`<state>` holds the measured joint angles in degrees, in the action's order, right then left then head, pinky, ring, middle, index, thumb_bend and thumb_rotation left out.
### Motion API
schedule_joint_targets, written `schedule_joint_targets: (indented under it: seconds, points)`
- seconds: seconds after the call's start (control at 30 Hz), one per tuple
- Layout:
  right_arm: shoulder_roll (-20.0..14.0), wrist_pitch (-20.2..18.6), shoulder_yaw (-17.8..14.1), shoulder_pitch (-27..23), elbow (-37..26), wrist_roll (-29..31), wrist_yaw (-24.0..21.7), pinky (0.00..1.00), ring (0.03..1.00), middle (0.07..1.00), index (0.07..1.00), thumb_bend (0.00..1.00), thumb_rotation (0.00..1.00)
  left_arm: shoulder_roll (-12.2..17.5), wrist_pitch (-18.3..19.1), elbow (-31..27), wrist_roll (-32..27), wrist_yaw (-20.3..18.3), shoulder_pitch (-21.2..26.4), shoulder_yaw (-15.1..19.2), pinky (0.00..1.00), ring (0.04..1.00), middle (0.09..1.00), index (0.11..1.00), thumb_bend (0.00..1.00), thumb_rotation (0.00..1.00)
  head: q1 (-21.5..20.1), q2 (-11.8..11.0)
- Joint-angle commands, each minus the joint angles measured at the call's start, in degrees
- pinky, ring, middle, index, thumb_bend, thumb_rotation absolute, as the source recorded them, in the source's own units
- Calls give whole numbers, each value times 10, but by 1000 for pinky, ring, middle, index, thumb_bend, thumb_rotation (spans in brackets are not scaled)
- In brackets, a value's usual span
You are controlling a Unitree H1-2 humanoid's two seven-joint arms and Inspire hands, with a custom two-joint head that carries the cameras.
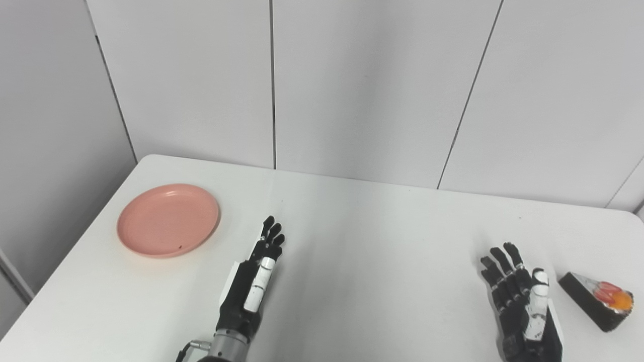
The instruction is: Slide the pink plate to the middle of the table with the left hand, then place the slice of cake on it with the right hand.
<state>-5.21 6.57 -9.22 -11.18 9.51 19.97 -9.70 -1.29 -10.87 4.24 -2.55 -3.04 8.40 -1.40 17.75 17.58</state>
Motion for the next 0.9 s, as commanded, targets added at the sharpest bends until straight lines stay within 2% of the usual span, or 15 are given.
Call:
schedule_joint_targets:
  seconds: [0.0, 0.17, 0.27, 0.57, 0.73, 0.8, 0.87]
  points:
    - [-4, 23, -9, 19, 33, 5, -9, 918, 872, 896, 920, 842, 1000, -7, -25, 28, 2, 1, -7, -3, 981, 975, 993, 1000, 707, 913, 2, -4]
    - [-3, 27, -7, 17, 42, 8, -15, 907, 862, 891, 922, 878, 1000, -4, -44, 45, -2, -2, -5, -3, 985, 978, 996, 1000, 690, 920, 8, -17]
    - [-1, 32, -6, 14, 54, 12, -23, 908, 871, 902, 930, 907, 998, -2, -63, 61, -7, -3, -3, -1, 987, 974, 993, 1000, 678, 915, 7, -32]
    - [9, 36, -4, 13, 58, 8, -21, 894, 859, 890, 913, 923, 990, 3, -85, 75, -5, 0, -4, 3, 983, 971, 1000, 1000, 695, 923, -6, -39]
    - [12, 33, -1, 16, 53, 0, -15, 877, 857, 891, 909, 939, 986, -4, -84, 45, -21, -2, -7, 4, 973, 957, 982, 1000, 685, 911, -12, -37]
    - [14, 29, 0, 17, 50, -1, -13, 870, 850, 887, 901, 952, 976, -3, -85, 21, -23, 1, 0, 7, 965, 955, 974, 1000, 708, 925, -17, -37]
    - [16, 27, 1, 18, 48, -2, -12, 874, 853, 893, 902, 950, 970, 2, -89, -4, -24, 7, 16, 18, 973, 943, 962, 1000, 776, 911, -20, -37]
